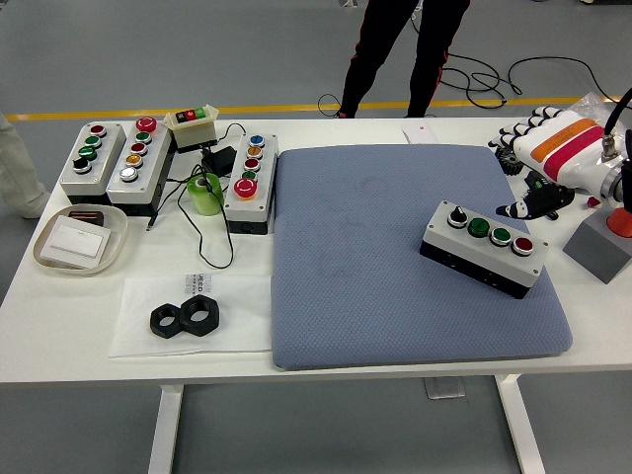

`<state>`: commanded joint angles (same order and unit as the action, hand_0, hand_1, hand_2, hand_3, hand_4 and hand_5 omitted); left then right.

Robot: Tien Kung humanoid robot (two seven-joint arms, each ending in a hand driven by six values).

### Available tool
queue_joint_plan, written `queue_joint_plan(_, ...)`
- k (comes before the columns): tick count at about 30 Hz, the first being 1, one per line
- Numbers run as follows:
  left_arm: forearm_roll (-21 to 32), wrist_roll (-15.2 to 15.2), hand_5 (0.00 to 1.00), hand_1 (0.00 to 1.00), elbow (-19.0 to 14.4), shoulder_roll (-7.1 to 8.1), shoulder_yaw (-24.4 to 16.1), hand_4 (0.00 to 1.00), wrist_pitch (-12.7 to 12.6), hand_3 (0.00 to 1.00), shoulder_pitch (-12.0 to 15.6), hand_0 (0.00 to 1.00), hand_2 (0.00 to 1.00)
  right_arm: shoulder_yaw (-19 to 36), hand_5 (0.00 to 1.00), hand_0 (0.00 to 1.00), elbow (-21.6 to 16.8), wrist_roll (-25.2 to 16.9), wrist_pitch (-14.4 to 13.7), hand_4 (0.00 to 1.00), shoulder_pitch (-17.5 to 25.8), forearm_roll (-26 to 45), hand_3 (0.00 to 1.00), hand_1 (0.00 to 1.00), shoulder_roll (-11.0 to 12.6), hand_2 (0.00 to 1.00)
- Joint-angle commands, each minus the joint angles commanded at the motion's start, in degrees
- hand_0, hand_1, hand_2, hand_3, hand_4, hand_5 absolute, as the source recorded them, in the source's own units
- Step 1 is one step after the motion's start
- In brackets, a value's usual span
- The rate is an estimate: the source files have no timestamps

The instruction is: Pick up the button,place it on the desk,press the button,press the button

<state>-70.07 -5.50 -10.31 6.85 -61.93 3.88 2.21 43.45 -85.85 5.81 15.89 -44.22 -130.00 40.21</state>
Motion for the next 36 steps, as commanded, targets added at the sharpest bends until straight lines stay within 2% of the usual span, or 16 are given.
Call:
queue_joint_plan(6,0.6,0.1,0.998,0.915,0.0,-0.10,0.6,0.609,0.0,0.939,-0.1,0.741,0.982,-1.1,0.622,0.961,0.8,0.3,-0.9,0.887,1.4,0.0,0.896,0.904,-1.4,0.921)
queue_joint_plan(23,0.7,0.2,0.998,0.915,0.0,-0.15,0.9,0.610,0.0,0.939,0.2,0.740,0.983,-2.7,0.575,0.964,3.0,0.3,-0.6,0.906,3.5,0.0,0.922,0.912,-4.0,0.946)
queue_joint_plan(24,0.6,0.1,0.998,0.915,0.0,-0.15,0.9,0.610,0.0,0.939,0.3,0.740,0.982,-2.7,0.547,0.965,3.2,0.3,-0.7,0.912,3.6,0.0,0.921,0.913,-4.2,0.946)
queue_joint_plan(36,0.4,0.1,0.998,0.915,0.0,-0.12,1.1,0.610,0.1,0.939,0.7,0.739,0.983,-2.9,0.541,0.964,5.6,0.6,-1.6,0.907,4.4,0.0,0.922,0.911,-6.2,0.943)
